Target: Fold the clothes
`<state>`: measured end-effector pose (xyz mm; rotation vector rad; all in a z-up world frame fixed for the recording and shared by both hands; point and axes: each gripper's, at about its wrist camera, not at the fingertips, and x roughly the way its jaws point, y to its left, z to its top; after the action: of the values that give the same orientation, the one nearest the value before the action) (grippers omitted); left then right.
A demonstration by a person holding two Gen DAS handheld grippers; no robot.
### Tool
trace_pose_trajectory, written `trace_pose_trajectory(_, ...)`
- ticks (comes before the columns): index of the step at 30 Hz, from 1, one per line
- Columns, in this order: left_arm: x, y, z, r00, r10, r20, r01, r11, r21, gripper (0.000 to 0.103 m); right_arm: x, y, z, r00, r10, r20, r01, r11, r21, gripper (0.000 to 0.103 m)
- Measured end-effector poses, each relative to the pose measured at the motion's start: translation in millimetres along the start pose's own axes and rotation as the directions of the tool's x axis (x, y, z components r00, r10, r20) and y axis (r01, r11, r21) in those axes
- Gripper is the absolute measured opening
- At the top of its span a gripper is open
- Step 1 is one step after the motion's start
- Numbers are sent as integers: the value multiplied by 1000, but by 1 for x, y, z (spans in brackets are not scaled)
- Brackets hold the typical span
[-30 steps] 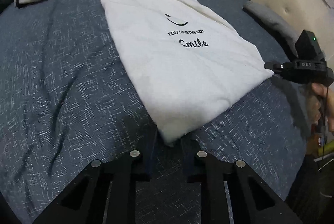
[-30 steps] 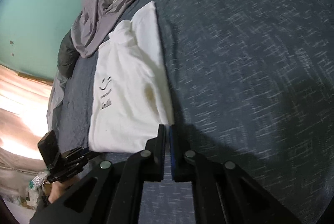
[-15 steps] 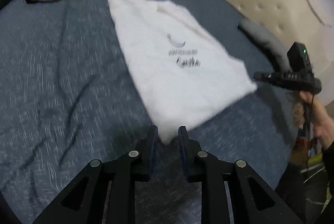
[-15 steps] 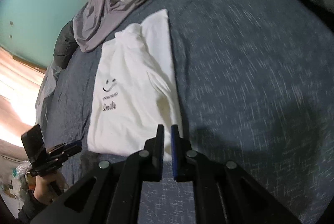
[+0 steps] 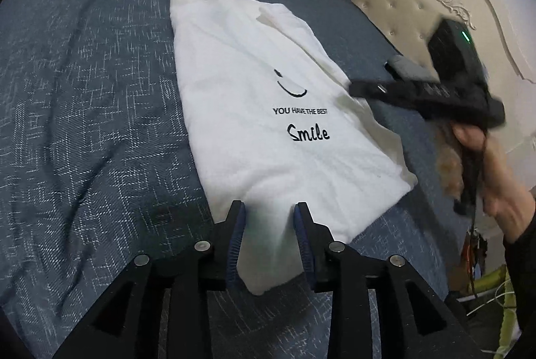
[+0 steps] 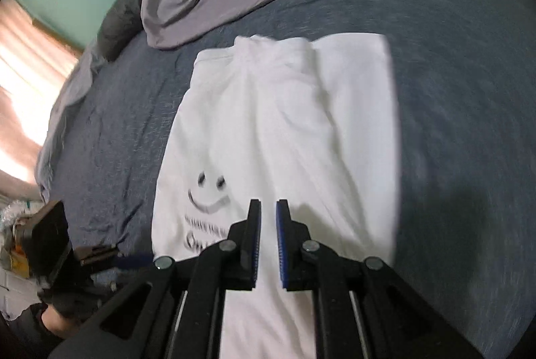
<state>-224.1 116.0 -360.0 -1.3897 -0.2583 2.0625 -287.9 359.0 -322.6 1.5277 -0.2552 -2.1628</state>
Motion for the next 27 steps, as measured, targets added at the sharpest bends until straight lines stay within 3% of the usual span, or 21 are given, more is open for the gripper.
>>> trace_pose_trajectory(3,1,3,0,1000,-20,3,20,1000,-11,35,26,12,27,998,-19,-52,17,999,-48,8)
trace_pose_trajectory(6,3,4,1,1000,-30,6,30,999,-15,35,45,11,47,991,-112,-66,107,991,-81,8)
trace_pose_trajectory(8,3,4,1,999,-37,7,37,999,-13,36,39,3,59,989,-148,-16,147,987,-60,8)
trace_pose_trajectory(11,5,3,2,999,-39,5,39,999,1,36,20,-20,76,961,-267,68,269,963,-23,8)
trace_pose_trajectory(12,5,2,3,999,-37,5,37,999,8,36,14,-29,79,937,-340,79,342,940,-16,8)
trace_pose_trajectory(16,7,3,4,999,-47,4,47,999,2,36,-13,-59,80,909,-399,120,392,917,73,8)
trace_pose_trajectory(22,11,0,6,999,-47,7,47,999,2,37,-14,-62,82,941,-310,137,301,950,83,11)
trace_pose_trajectory(26,13,-1,8,999,-47,5,47,999,-1,40,-10,-65,85,955,-259,146,246,964,105,38)
trace_pose_trajectory(27,15,-1,8,999,-47,4,47,999,0,40,-8,-66,86,957,-249,149,234,966,113,39)
